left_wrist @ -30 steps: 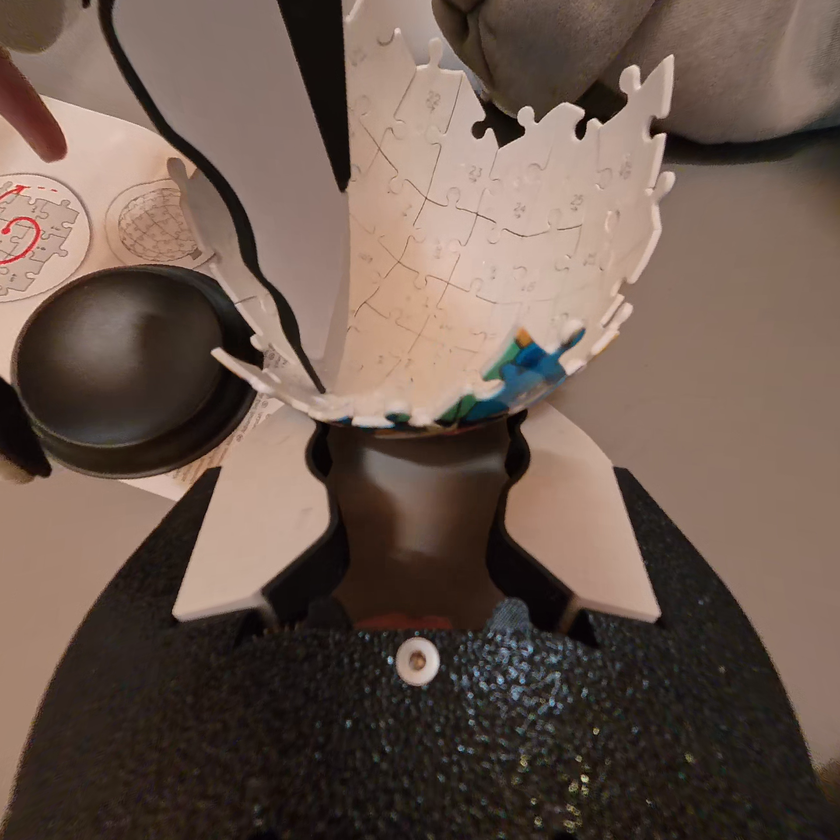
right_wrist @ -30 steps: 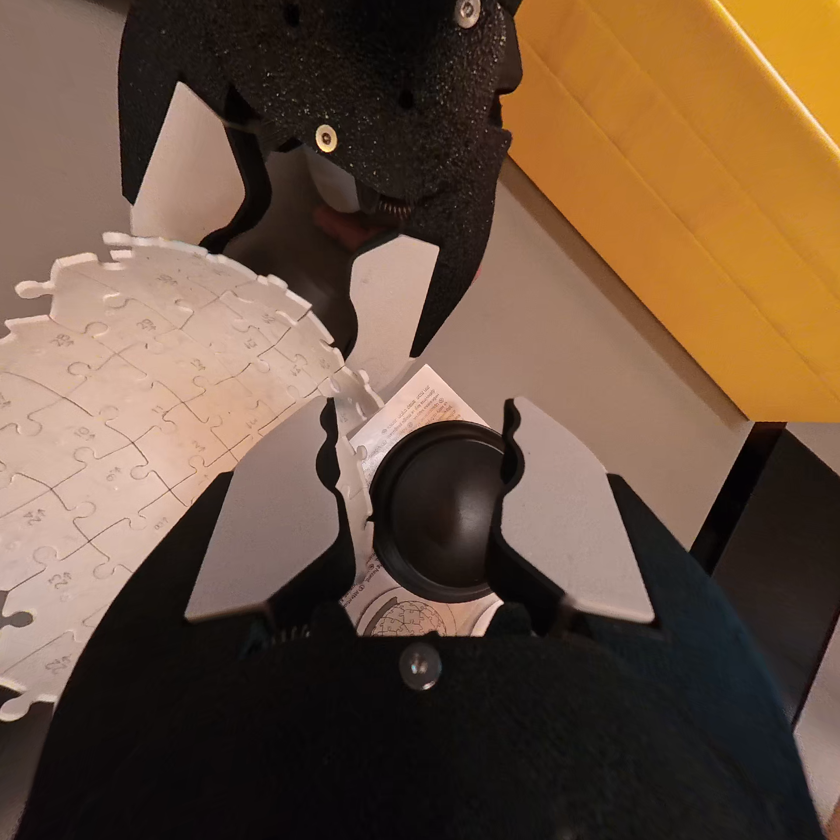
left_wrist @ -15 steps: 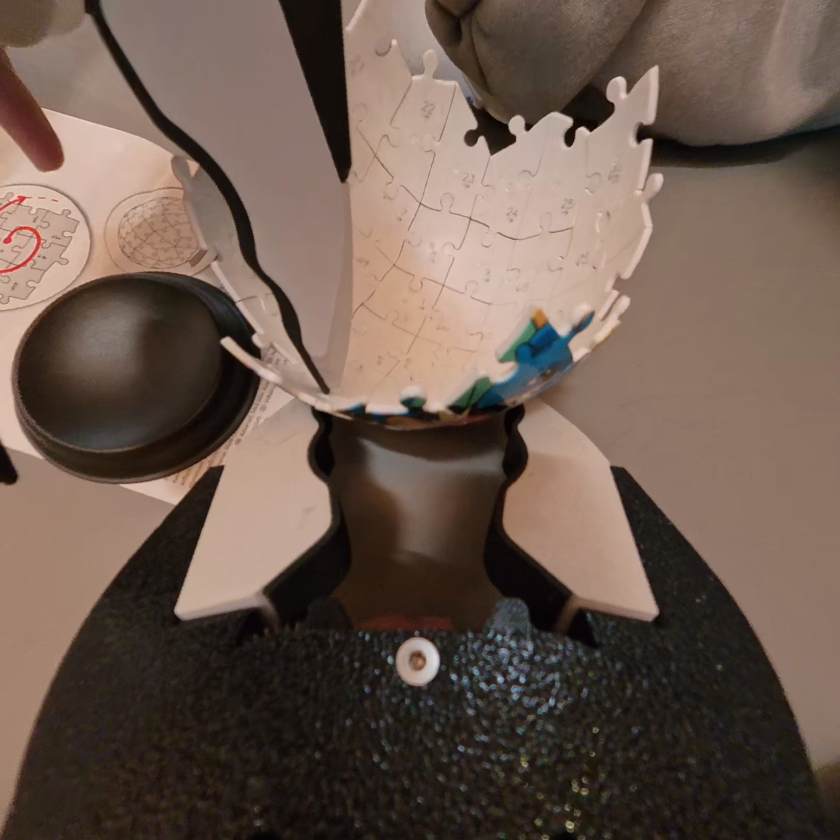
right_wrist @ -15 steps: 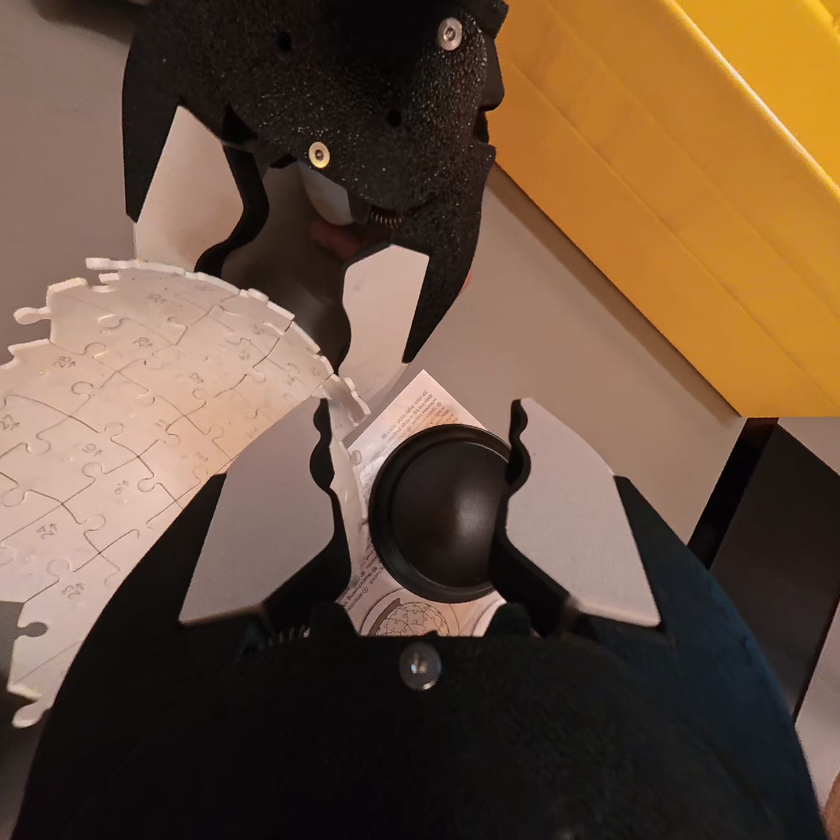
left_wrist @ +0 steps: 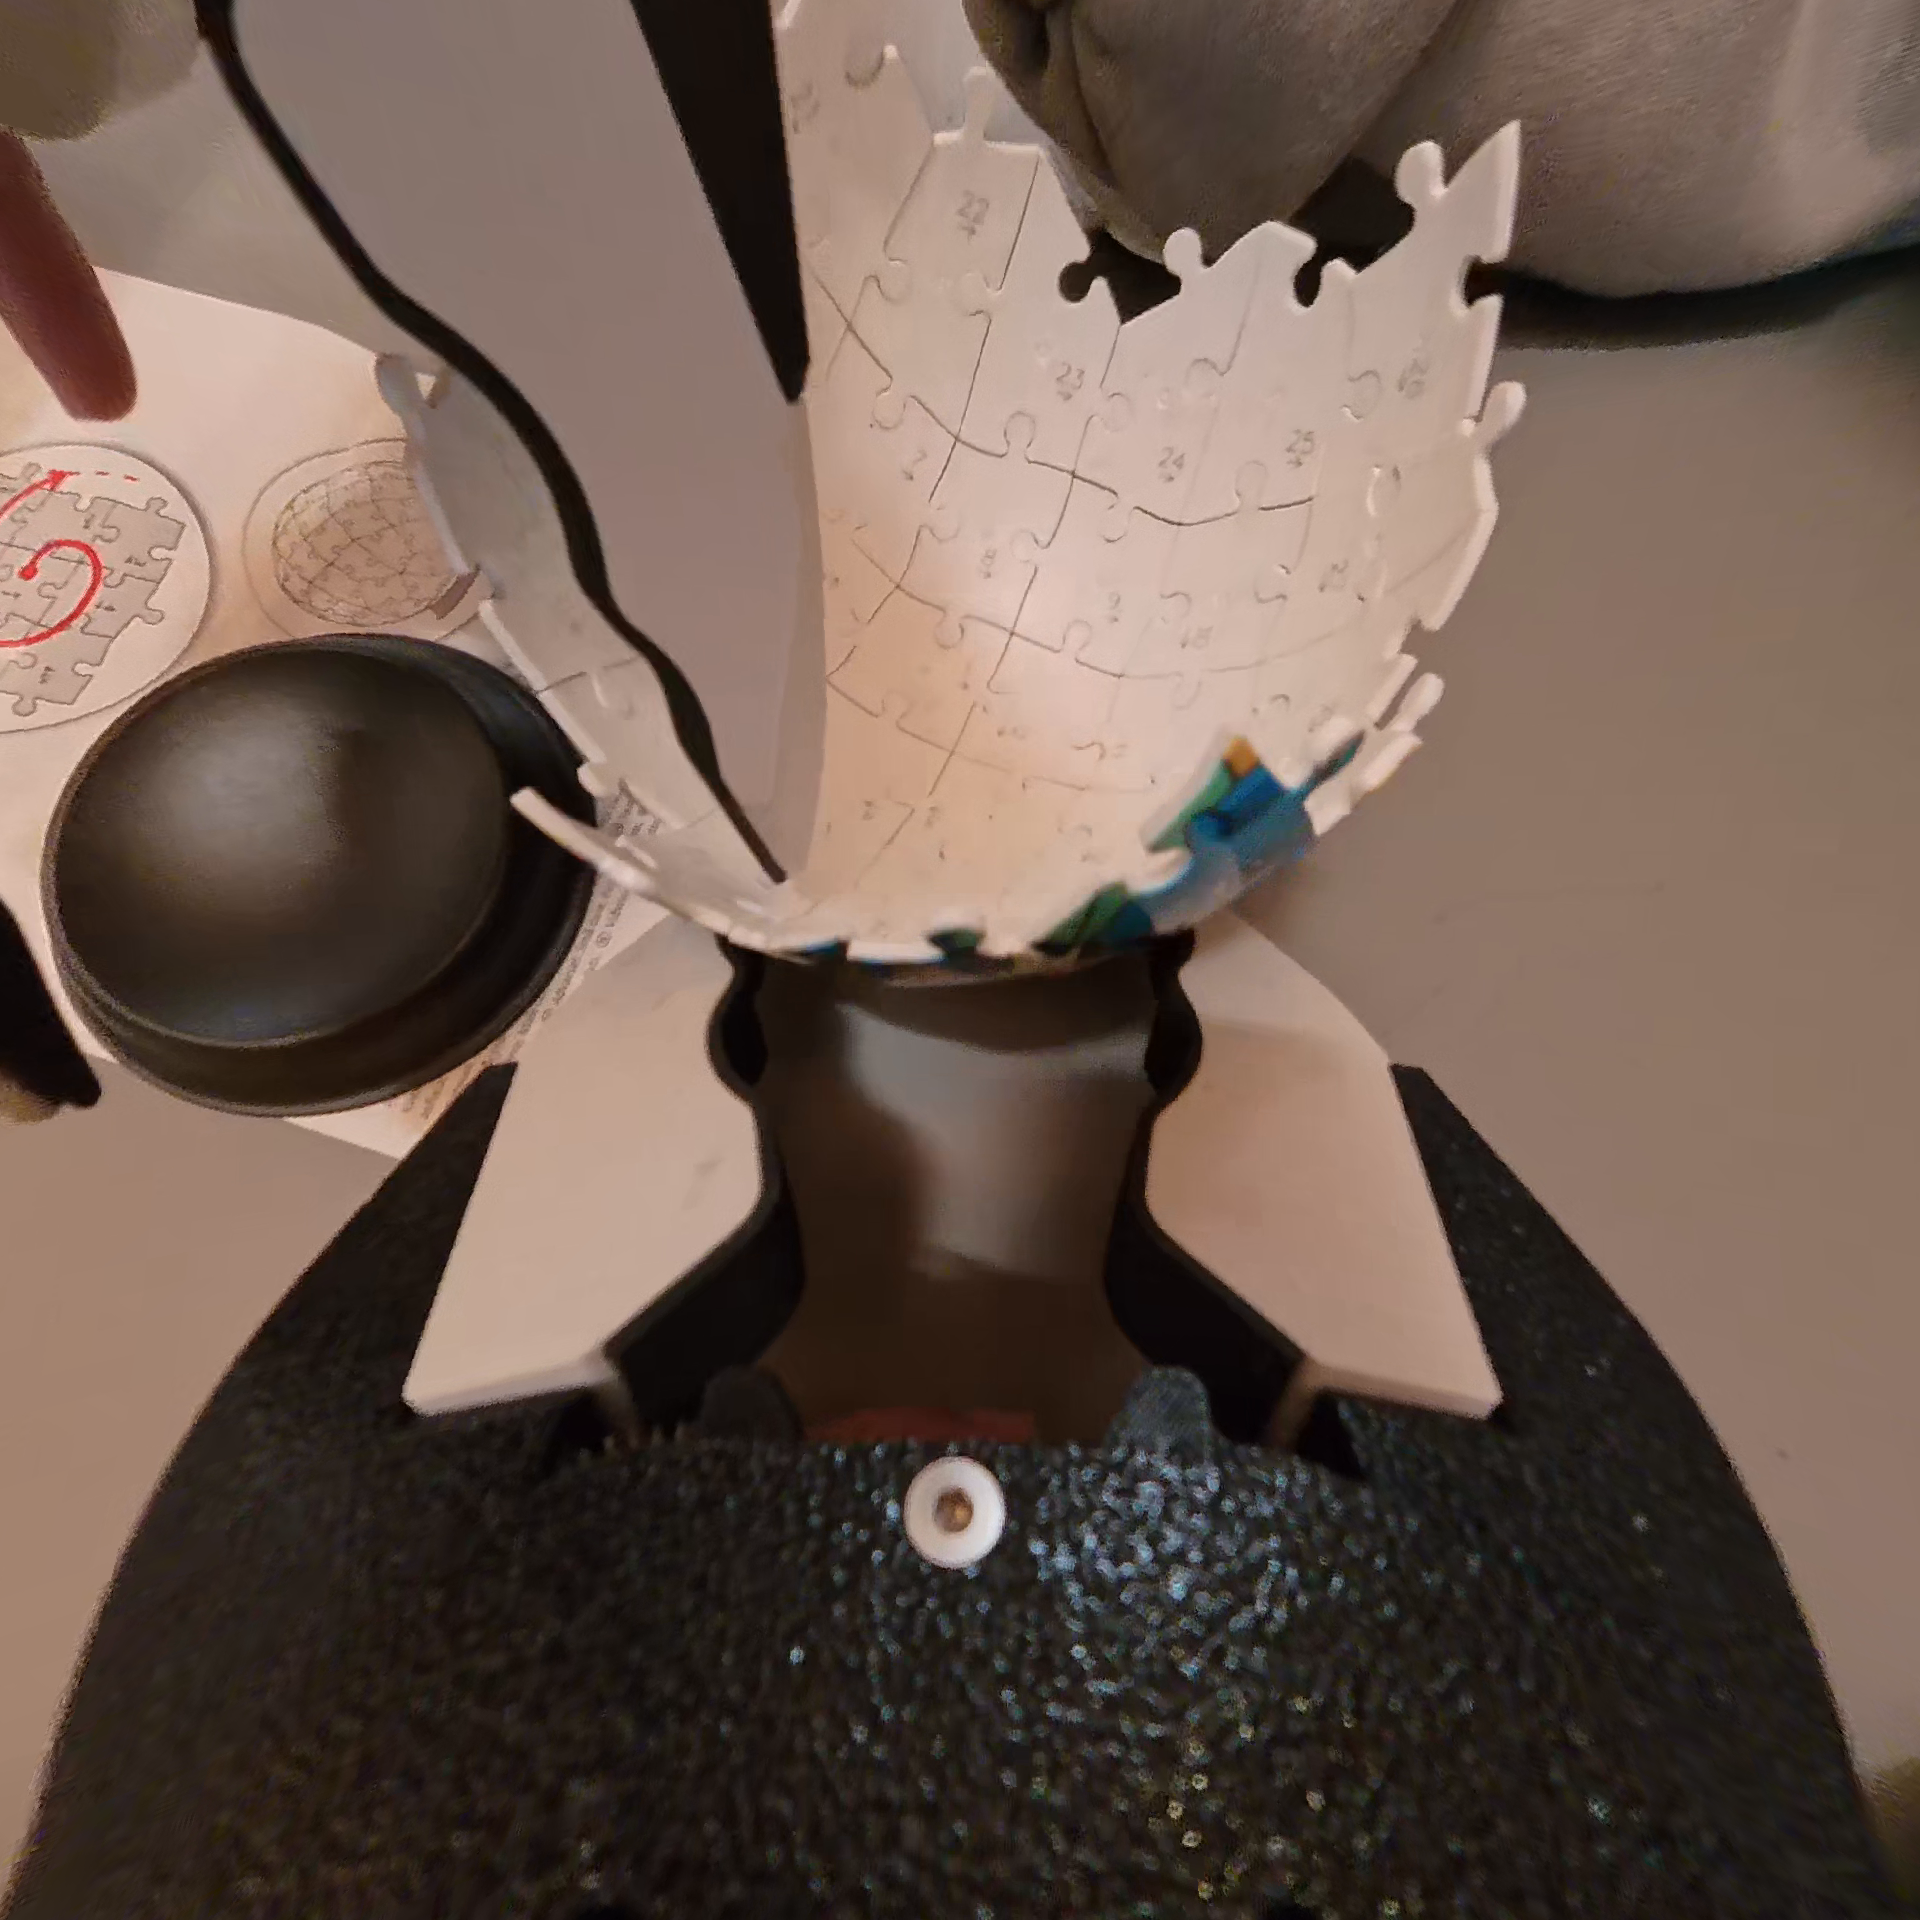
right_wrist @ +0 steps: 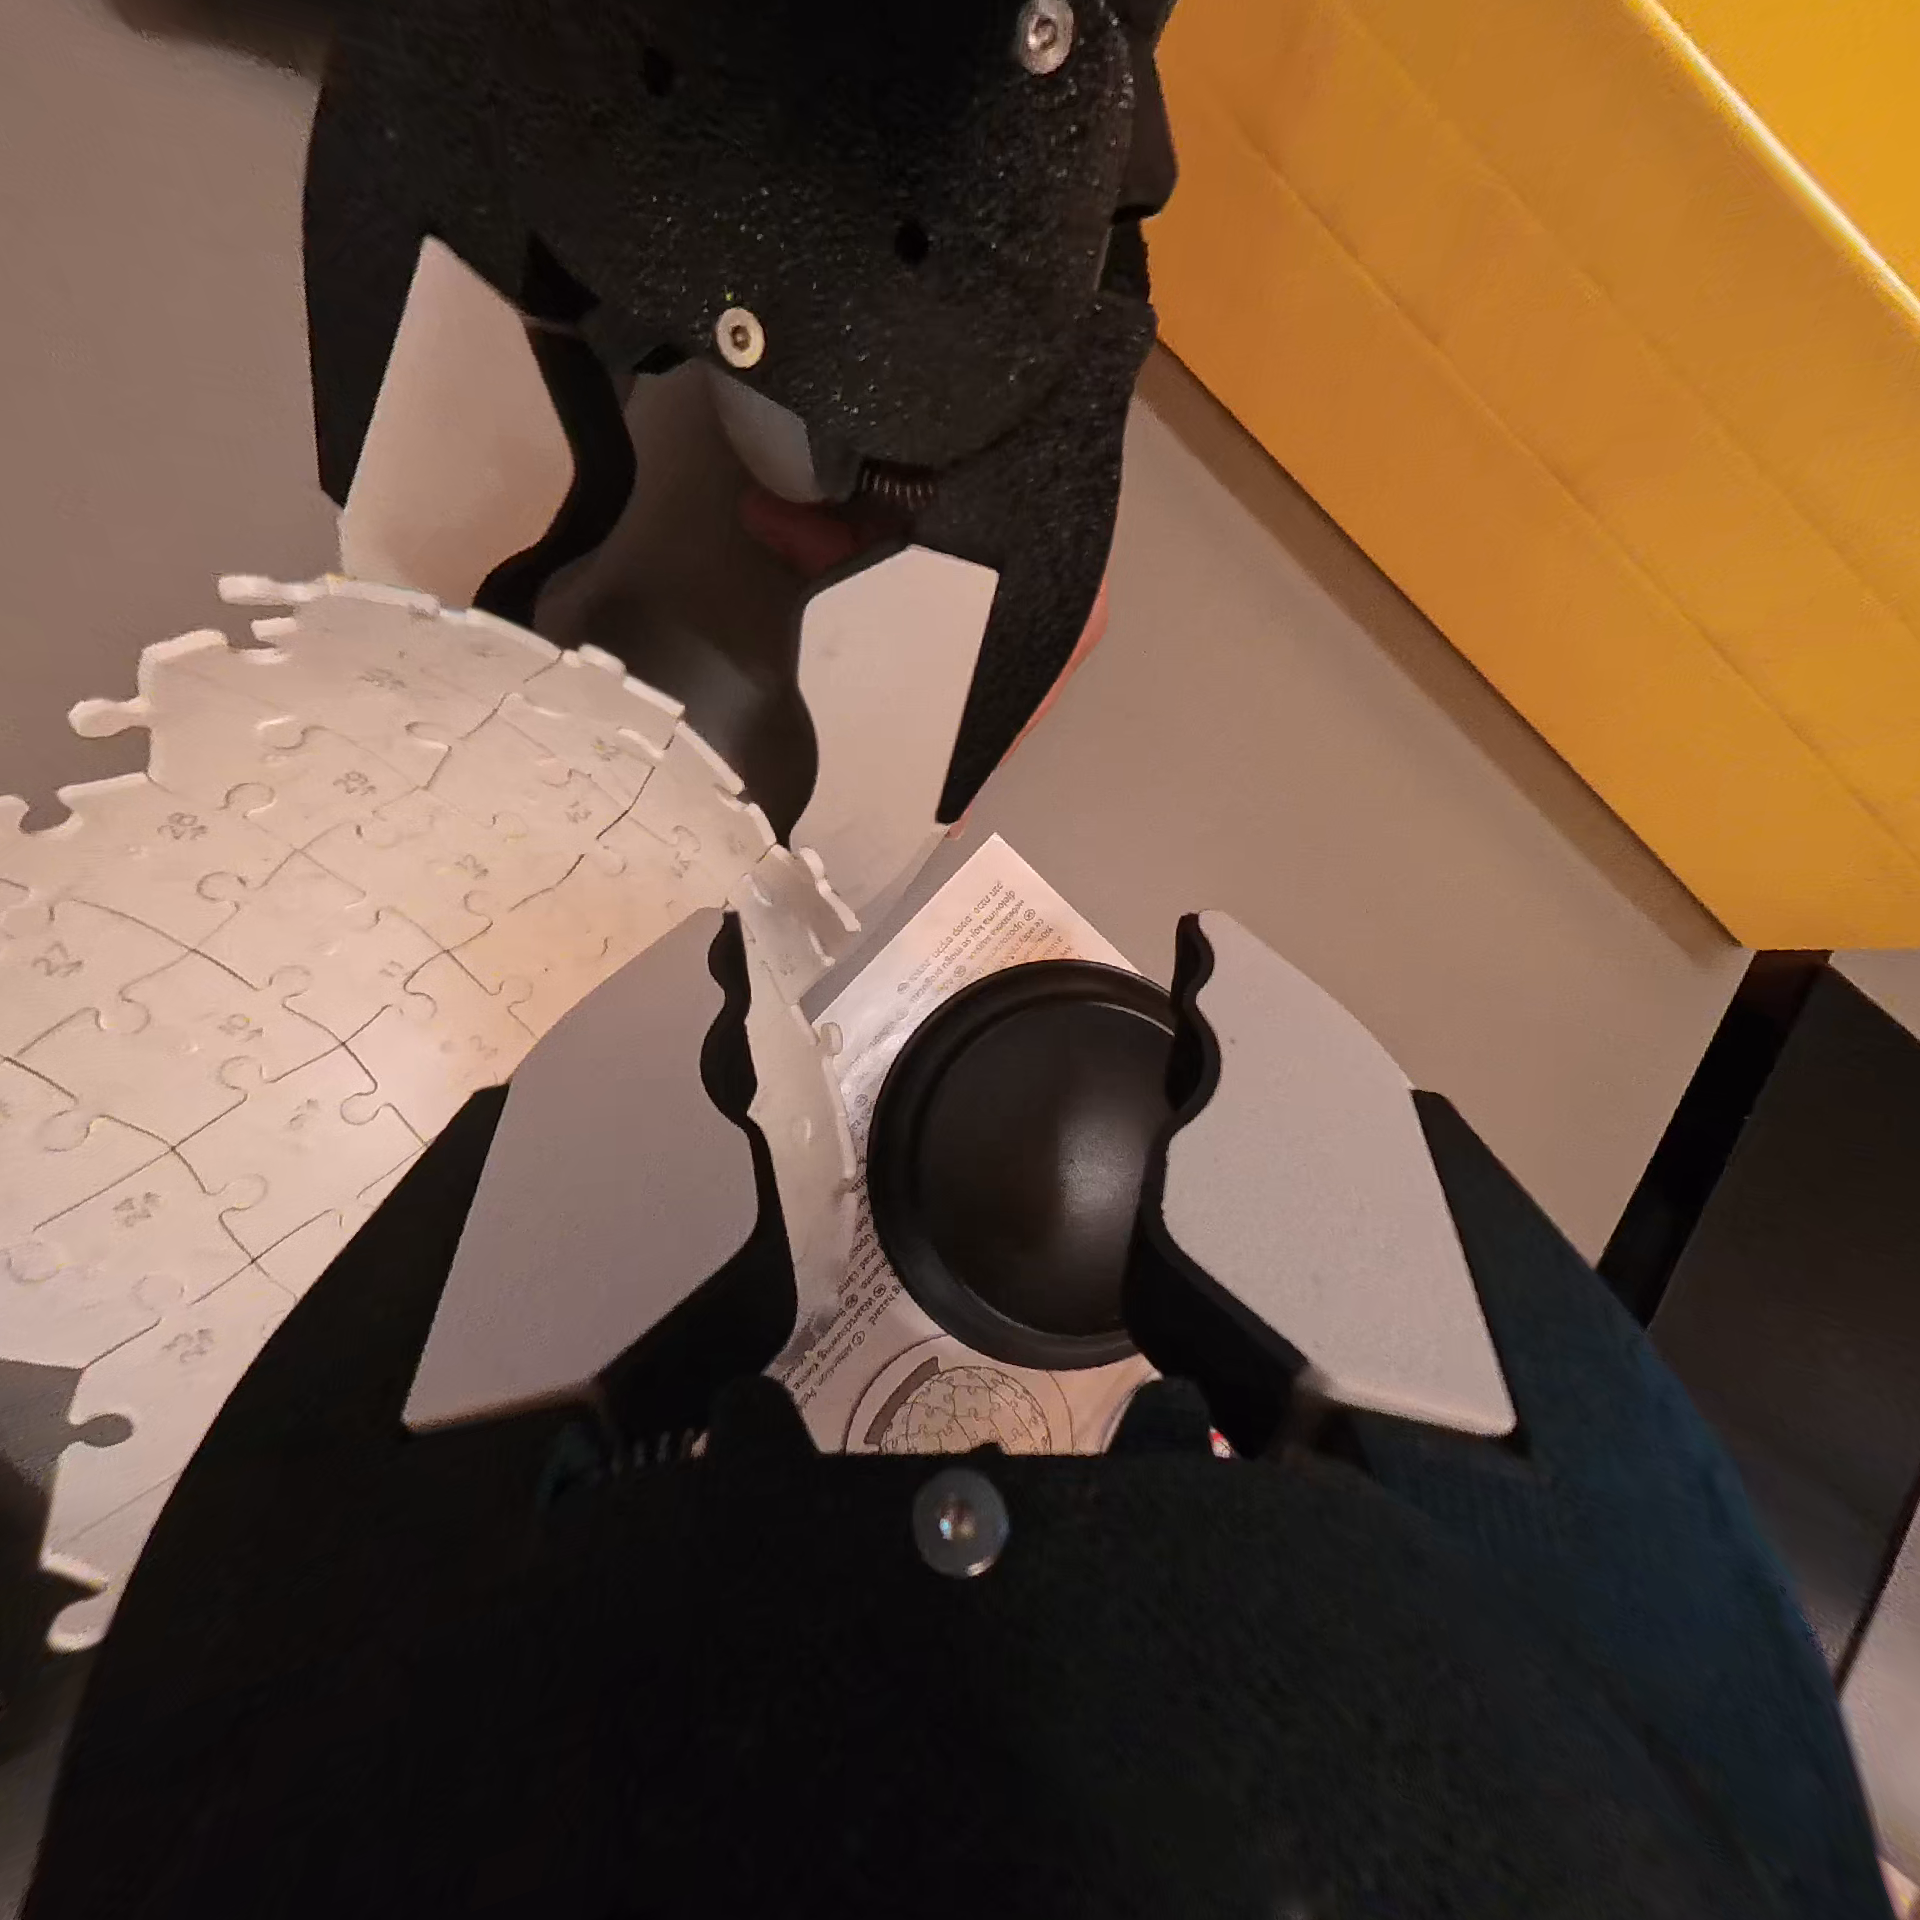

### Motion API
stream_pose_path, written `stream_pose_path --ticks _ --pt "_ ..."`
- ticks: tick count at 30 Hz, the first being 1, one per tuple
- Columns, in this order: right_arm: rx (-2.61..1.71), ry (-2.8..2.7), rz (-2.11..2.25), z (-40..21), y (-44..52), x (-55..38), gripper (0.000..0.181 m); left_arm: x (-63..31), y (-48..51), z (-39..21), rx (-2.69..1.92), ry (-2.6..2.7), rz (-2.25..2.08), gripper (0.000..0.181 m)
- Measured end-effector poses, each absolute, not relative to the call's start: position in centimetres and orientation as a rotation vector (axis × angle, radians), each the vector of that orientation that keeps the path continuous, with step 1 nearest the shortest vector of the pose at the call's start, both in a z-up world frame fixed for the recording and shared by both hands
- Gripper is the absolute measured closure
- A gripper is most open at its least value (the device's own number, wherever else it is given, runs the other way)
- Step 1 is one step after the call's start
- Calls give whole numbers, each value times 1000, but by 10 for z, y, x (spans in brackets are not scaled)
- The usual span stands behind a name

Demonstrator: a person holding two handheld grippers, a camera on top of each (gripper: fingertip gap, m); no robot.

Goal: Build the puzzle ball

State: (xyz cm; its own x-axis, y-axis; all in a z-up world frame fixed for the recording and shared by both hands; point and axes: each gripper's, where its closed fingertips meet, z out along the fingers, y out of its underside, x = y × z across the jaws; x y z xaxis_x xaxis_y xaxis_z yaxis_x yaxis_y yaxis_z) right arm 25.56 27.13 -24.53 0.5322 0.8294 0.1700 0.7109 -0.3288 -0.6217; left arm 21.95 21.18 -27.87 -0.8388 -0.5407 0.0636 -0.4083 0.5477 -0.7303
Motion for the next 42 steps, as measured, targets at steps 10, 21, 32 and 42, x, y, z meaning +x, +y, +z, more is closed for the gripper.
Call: stream_pose_path --ticks 10,21,32,42 --pt "-2134 -1289 151 -254 274 260 92 220 212 -279 -806 2611 -1162 112" --pt "-2120 -1247 173 -247 269 264 98 216 212 -280 -893 2632 -1186 112" --pt "-2095 -1261 211 -244 266 257 99 210 202 -264 -1175 2634 -1480 114" --pt "-2093 -1278 218 -247 265 254 100 204 210 -256 -1089 2630 -1467 119"
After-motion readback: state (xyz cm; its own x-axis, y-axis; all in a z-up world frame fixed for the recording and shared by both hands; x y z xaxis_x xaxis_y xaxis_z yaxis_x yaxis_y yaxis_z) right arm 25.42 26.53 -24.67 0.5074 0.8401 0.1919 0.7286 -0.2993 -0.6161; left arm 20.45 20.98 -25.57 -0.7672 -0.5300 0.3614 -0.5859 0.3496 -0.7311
